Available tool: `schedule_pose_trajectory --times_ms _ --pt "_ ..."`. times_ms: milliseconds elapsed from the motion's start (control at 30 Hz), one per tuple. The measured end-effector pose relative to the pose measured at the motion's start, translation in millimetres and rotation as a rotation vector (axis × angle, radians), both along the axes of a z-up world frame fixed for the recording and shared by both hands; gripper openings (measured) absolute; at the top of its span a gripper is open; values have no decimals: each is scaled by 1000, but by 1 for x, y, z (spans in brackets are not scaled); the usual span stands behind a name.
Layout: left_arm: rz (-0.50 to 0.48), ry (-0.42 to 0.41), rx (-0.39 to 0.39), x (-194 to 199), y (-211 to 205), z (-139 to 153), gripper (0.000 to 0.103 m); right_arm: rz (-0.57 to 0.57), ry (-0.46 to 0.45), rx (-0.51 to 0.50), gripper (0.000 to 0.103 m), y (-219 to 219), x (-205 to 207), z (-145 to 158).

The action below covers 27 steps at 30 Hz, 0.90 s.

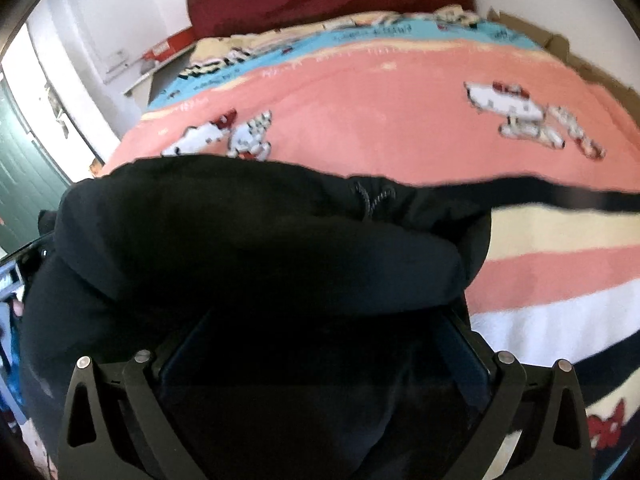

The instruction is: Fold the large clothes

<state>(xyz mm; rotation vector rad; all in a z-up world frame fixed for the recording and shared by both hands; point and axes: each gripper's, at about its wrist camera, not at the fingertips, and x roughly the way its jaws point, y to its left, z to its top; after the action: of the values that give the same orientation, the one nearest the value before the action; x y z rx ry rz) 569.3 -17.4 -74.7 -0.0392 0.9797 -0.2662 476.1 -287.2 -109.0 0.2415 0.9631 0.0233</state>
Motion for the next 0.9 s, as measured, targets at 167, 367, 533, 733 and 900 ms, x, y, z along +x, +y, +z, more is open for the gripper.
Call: schedule_pose_trajectory --times_ms 167,367,533,733,900 --pt "10 4 -2 1 0 -9 71 -23 6 102 101 -14 6 -19" --pt "1 -28 6 -20 15 12 71 -33 2 65 102 -10 -5 -9" --pt "4 -88 30 -54 67 50 71 -39 -69 91 103 -21 -39 23" --pt "105 -77 -21 -81 159 77 71 -79 -110 142 103 -64 -81 55" --pt "159 -6 -130 -98 216 62 71 -58 -21 250 103 -76 -89 36"
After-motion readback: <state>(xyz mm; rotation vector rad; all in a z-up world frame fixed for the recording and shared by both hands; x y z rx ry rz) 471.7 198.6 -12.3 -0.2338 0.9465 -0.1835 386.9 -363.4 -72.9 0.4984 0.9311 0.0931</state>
